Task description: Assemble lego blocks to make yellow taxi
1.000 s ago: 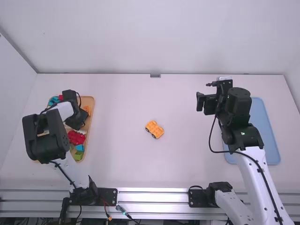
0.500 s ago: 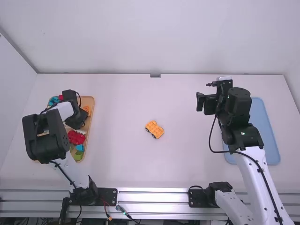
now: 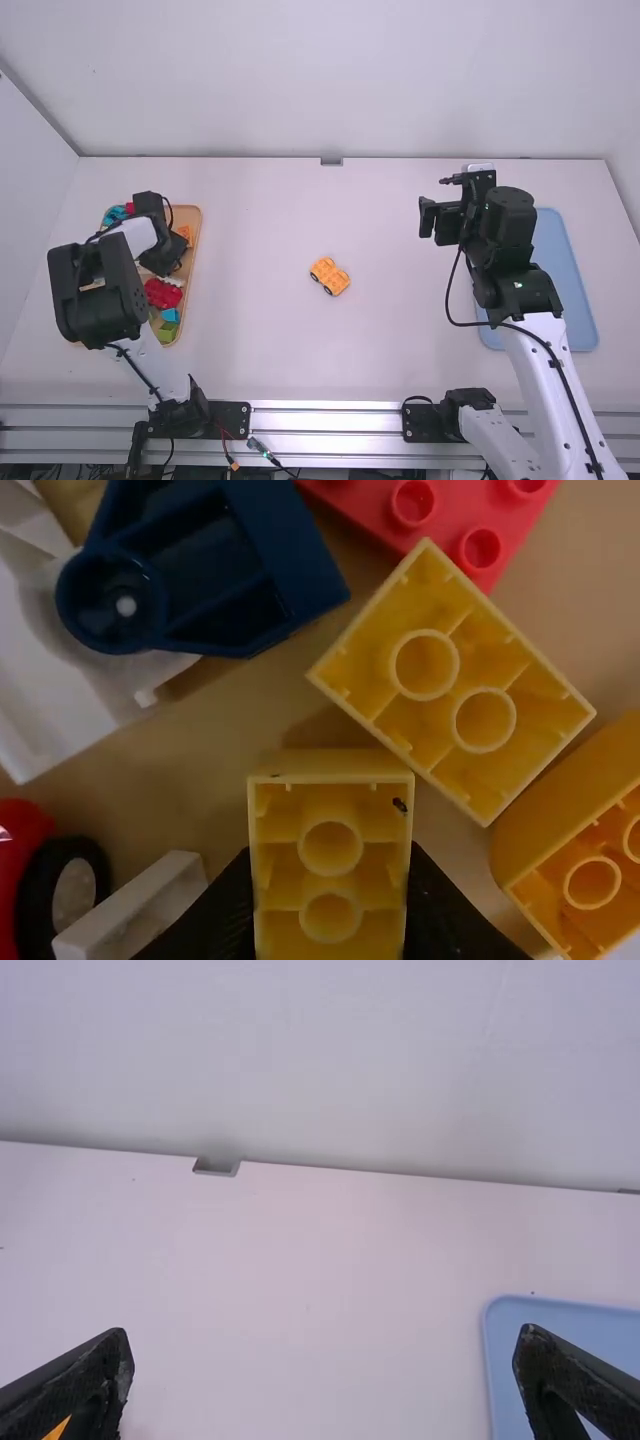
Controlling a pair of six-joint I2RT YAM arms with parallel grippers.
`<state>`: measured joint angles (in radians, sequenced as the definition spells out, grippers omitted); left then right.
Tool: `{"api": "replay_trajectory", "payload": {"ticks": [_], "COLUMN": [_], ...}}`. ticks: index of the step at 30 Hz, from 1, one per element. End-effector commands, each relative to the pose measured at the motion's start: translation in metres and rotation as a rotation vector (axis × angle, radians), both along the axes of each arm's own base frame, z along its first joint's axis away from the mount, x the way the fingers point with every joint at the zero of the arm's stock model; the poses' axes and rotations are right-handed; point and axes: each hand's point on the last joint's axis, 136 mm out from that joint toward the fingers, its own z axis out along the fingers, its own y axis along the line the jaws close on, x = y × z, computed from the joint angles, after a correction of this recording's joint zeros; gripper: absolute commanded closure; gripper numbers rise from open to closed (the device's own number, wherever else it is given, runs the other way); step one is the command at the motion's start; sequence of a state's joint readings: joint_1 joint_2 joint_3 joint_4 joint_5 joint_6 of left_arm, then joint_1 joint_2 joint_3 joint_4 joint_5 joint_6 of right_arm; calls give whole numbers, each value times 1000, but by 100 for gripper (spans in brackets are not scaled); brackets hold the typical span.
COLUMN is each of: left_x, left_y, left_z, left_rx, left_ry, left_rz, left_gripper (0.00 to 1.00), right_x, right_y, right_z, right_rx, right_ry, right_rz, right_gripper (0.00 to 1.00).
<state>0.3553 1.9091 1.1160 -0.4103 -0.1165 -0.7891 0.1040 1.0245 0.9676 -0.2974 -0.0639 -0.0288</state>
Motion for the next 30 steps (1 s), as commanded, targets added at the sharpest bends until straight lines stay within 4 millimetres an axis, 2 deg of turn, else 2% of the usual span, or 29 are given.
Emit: {"api": "replay_trajectory", "payload": {"ticks": [1, 3, 5, 6, 12, 14, 15, 17, 18, 19, 20, 21, 23, 25, 26, 28, 29, 30], "left_x": [0, 1, 4, 4, -4, -2, -2, 7, 8, 12, 18, 18, 24, 25, 24, 20, 13, 8], "left_y": [1, 1, 2, 2, 3, -10, -11, -37, -41, -54, -75, -78, -121, -153, -174, -200, -226, -240], "left_z": [12, 16, 34, 36, 97, 120, 121, 139, 141, 146, 151, 152, 159, 165, 167, 170, 171, 172], "left_rx": [17, 22, 45, 47, 112, 119, 120, 141, 145, 161, 181, 182, 205, 214, 213, 205, 180, 159], "left_ry": [-20, -28, -62, -65, -157, -219, -224, -316, -330, -369, -432, -441, -557, -649, -710, -773, -834, -867], "left_rz": [-4, -15, -49, -48, -53, -135, -144, -302, -327, -405, -522, -538, -750, -893, -987, -1114, -1250, -1324], "left_gripper": [98, 98, 98, 98, 98, 98, 98, 98, 98, 98, 98, 98, 98, 98, 98, 98, 98, 98], "right_x": [2, 2, 2, 1, -2, -1, -1, 8, 9, 15, 24, 26, 41, 47, 48, 48, 47, 46], "right_y": [5, 6, 10, 11, 24, 34, 35, 47, 47, 50, 53, 54, 65, 79, 91, 104, 114, 120], "right_z": [20, 20, 21, 21, 23, 23, 23, 19, 18, 13, 5, 2, -16, -28, -35, -41, -46, -48], "right_rx": [20, 23, 34, 34, 67, 94, 96, 150, 156, 192, 242, 252, 298, 328, 358, 400, 436, 456], "right_ry": [-41, -41, -44, -44, -43, -46, -46, -33, -29, -11, 21, 29, 73, 98, 115, 131, 143, 147], "right_rz": [22, 29, 48, 50, 121, 178, 183, 229, 230, 226, 216, 216, 250, 334, 405, 491, 566, 610], "right_gripper": [1, 1, 1, 1, 1, 1, 1, 1, 1, 1, 1, 1, 1, 1, 1, 1, 1, 1]}}
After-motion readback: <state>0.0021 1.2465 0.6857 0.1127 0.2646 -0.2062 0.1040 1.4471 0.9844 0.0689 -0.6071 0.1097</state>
